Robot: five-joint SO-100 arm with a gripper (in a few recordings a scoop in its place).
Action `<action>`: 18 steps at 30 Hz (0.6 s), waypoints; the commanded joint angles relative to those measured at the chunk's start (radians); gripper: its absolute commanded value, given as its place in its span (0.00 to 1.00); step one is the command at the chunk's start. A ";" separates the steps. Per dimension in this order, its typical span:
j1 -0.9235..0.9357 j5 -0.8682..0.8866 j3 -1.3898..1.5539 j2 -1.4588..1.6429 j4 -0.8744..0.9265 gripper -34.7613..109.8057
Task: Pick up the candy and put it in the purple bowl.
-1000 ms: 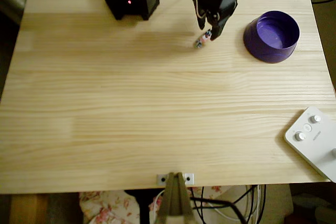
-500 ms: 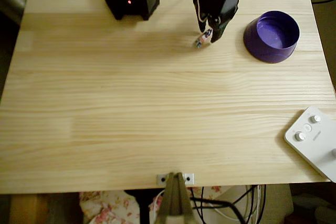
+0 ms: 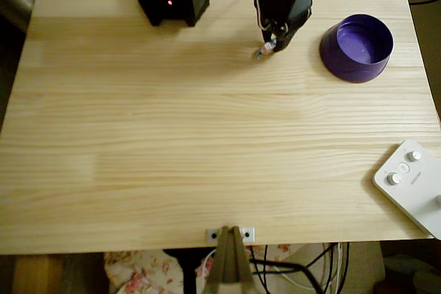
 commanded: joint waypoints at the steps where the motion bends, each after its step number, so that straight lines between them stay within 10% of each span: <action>1: -0.020 0.017 0.002 0.104 -0.008 0.24; 18: -0.009 0.453 -0.025 0.328 -0.023 0.24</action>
